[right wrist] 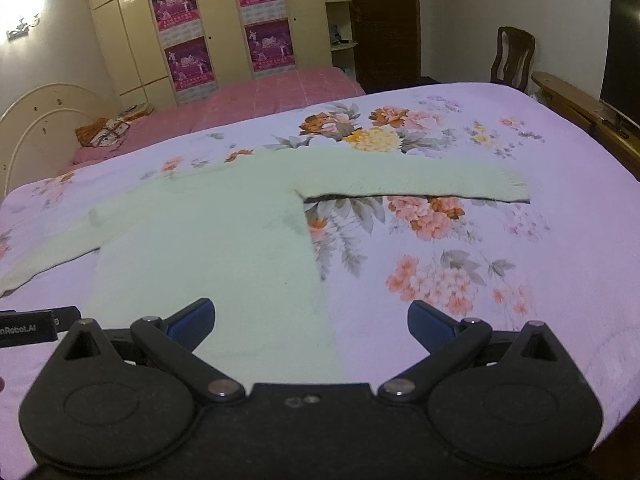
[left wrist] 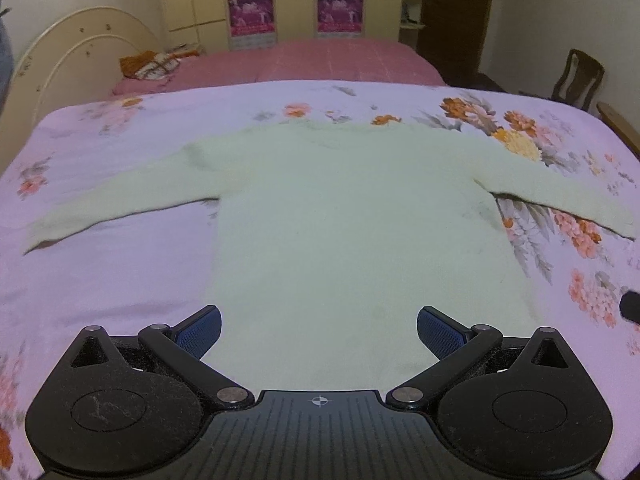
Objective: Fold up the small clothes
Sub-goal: 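Lower the right gripper to the sweater sleeve cuff and close on it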
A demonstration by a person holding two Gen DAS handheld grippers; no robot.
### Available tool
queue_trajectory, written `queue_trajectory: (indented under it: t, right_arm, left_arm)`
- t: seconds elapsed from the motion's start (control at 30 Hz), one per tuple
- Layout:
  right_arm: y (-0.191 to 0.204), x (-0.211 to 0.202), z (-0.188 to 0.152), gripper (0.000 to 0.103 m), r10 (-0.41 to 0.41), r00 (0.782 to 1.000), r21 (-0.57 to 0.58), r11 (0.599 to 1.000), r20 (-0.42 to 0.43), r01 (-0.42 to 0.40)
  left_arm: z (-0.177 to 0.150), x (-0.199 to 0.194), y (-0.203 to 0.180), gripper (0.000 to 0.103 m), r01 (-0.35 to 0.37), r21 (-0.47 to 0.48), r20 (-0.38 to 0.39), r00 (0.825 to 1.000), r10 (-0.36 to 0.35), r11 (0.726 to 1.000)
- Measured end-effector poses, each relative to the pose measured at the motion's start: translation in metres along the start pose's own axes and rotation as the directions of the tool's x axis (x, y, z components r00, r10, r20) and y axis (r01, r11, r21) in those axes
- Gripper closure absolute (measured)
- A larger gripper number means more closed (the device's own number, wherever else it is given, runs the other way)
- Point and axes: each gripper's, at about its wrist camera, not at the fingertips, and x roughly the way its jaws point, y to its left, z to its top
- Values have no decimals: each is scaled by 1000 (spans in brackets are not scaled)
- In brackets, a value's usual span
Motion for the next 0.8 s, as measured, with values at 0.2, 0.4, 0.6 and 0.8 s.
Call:
queue_trajectory:
  t: [0.2,0.4,0.6,0.8]
  right_arm:
    - [-27,42,26,4,-21,1000,30,999,-15,21]
    - [-63,85,47,19,-44,998,81,996,-36,47]
    - [-113,134,65,30,-71,995,197,977,-70,84]
    - [-156,178,75,37,-113,986,271,952,-121,143]
  left_arm:
    - [27,36,-20,0,-20,-4,0,1000,20,1000]
    - [51,73,-37,0,-40,-6,4,999,40,999]
    - [71,111,-55,0,-63,15,-17,998,63,998]
    - [85,141,-67,0,-83,22,-22,996,83,996]
